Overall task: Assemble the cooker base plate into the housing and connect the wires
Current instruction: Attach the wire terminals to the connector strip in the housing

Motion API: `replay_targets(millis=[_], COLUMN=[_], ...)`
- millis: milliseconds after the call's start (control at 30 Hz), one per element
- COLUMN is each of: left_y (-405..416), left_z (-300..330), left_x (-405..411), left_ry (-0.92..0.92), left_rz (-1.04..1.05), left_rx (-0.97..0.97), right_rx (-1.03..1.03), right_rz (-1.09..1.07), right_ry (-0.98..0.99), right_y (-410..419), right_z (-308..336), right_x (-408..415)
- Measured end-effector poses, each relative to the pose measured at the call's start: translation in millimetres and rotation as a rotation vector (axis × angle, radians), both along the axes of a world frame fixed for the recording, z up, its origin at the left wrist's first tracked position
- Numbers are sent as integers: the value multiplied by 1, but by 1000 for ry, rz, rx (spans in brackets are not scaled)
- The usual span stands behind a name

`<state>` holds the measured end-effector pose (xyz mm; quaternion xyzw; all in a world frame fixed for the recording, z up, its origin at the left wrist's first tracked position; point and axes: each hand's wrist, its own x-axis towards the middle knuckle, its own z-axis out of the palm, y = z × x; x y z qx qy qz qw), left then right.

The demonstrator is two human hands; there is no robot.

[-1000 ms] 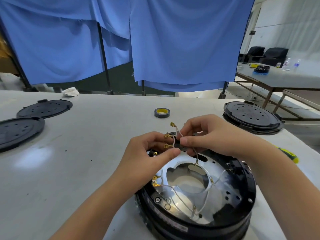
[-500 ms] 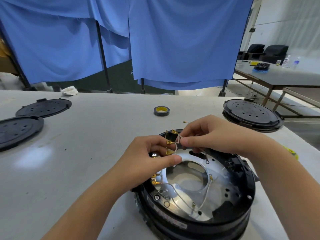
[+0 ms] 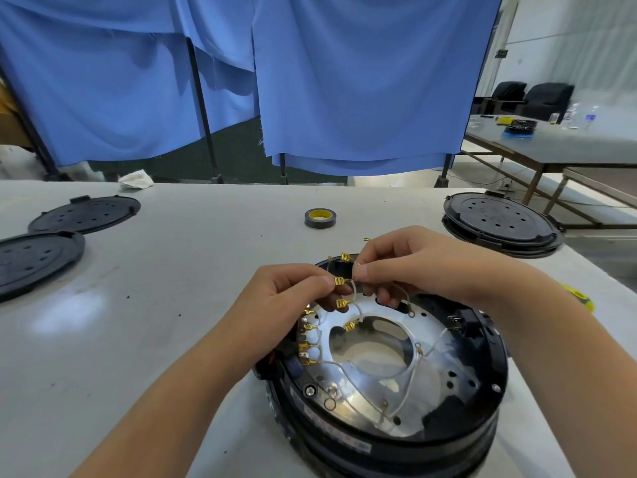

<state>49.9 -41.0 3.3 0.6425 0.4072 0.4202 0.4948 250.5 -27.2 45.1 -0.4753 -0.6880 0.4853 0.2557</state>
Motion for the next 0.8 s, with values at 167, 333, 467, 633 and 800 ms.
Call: replay_targets(millis=[167, 333, 467, 633, 800], left_y=[6, 15, 17, 18, 18], left_z=[-4, -9, -12, -13, -14], left_x=[-2, -7, -4, -5, -5], left_ry=[-130, -282, -262, -261, -268], left_rz=[113, 251, 285, 286, 323], left_rx=[90, 97, 96, 111, 124], right_rx=[-248, -446, -455, -433, -461], right_rz=[185, 423, 397, 406, 426], right_ry=[257, 626, 677, 667, 703], right_y=[5, 3, 0, -3, -2], right_z=[-9, -8, -5, -4, -5], right_x=[1, 1, 4, 5, 8])
